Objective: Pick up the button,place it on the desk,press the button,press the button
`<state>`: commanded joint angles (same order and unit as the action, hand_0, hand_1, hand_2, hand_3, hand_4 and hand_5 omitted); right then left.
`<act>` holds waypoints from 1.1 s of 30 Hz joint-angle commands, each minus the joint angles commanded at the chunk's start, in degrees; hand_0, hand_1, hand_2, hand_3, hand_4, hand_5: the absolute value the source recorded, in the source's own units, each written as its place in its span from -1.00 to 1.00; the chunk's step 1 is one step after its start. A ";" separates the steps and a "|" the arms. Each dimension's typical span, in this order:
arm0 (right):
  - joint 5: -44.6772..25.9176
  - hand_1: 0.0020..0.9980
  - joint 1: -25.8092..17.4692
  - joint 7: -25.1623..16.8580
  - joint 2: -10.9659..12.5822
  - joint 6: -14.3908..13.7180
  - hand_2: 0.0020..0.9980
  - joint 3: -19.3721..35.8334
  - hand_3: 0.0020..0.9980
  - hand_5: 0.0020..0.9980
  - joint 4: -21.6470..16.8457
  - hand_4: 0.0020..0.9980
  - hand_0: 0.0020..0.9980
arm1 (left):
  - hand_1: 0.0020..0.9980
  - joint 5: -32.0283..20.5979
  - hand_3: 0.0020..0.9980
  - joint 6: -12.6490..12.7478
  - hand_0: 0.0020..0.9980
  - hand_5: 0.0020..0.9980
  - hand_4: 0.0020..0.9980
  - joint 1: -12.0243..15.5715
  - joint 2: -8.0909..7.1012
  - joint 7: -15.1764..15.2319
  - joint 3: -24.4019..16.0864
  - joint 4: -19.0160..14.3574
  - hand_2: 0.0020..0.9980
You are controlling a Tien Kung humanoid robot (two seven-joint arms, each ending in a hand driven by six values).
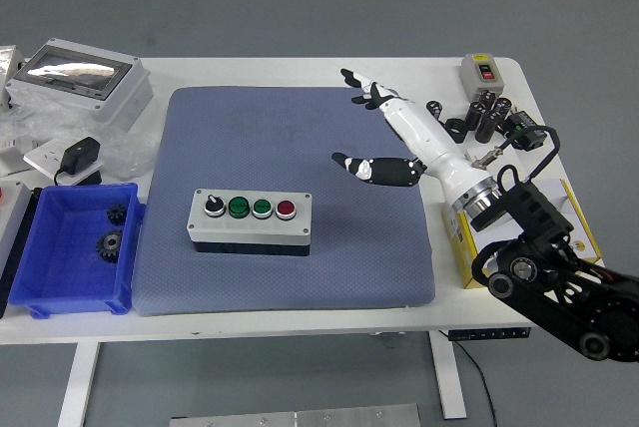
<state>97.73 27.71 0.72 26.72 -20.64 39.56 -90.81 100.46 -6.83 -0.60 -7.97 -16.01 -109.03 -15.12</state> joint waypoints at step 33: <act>8.45 -0.74 12.18 21.49 -5.33 22.91 -0.67 -15.58 0.67 -0.98 0.08 -0.59 -0.87 | 0.38 -0.53 0.64 0.25 0.43 0.69 0.09 -0.24 -0.07 -0.55 0.30 -0.20 0.34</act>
<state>106.19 39.89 22.20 21.40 2.27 23.98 -90.72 99.93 -6.58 -0.84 -8.05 -16.57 -108.73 -15.32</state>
